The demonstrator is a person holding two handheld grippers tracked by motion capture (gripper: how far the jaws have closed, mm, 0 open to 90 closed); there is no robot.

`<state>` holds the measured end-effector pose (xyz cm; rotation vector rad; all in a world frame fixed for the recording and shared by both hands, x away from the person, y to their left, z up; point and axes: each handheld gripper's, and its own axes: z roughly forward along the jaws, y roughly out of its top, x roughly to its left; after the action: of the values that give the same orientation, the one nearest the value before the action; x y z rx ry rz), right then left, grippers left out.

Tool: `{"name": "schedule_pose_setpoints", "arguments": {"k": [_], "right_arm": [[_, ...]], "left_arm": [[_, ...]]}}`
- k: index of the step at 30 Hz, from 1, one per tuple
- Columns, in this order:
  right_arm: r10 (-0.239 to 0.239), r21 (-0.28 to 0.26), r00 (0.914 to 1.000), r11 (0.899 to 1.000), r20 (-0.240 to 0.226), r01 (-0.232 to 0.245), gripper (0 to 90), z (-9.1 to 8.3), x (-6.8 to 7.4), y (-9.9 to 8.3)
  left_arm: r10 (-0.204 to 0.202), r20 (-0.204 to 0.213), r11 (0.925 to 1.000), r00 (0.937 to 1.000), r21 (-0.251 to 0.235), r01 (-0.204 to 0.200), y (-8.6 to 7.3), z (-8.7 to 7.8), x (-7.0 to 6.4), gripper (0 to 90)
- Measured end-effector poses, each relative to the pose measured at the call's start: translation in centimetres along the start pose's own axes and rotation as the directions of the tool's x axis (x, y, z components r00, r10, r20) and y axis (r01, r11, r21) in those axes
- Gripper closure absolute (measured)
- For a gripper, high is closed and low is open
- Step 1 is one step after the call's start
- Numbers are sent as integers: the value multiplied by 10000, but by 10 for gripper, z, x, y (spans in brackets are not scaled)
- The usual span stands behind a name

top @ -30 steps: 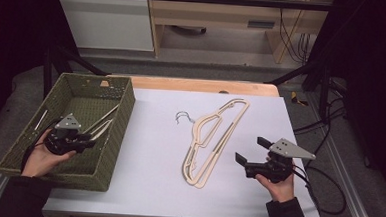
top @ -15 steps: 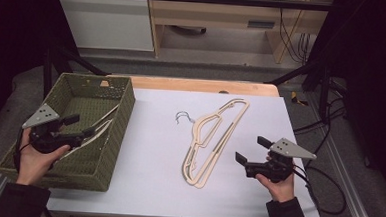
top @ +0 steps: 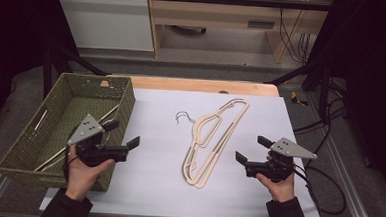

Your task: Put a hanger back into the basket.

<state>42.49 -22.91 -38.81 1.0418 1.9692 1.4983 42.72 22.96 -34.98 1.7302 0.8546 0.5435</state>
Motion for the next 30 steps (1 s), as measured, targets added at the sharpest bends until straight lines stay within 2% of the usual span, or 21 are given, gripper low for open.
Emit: {"name": "schedule_pose_setpoints", "arguments": {"k": [7,14,19,24,27,28,29,30], "right_arm": [[-74,27,10000,10000,41,74,42,-1,0,0],[-57,-14,10000,10000,27,57,44,-1,-1,0],[-63,4,10000,10000,20,63,45,-2,-1,0],[-24,-23,10000,10000,21,24,45,-2,-1,0],[-26,10,10000,10000,8,26,47,-2,-1,0],[-68,11,10000,10000,18,68,46,-1,-1,0],[-74,27,10000,10000,16,74,47,-1,-1,0],[-72,24,10000,10000,-3,72,48,-1,-1,0]], "left_arm": [[-131,562,9982,9983,599,97,-11,40,-19,96],[-150,750,9935,9971,1134,64,-18,75,-32,115],[-135,695,9882,9975,1531,27,-24,103,-38,138],[-138,605,9762,9981,2168,4,-36,130,-43,162],[66,533,9653,9986,2603,-202,-45,145,-47,179],[197,513,9589,9985,2818,-334,-48,149,-48,190],[165,479,9571,9987,2883,-297,-50,153,-49,213],[178,512,9504,9985,3094,-328,-54,159,-50,233]]}}
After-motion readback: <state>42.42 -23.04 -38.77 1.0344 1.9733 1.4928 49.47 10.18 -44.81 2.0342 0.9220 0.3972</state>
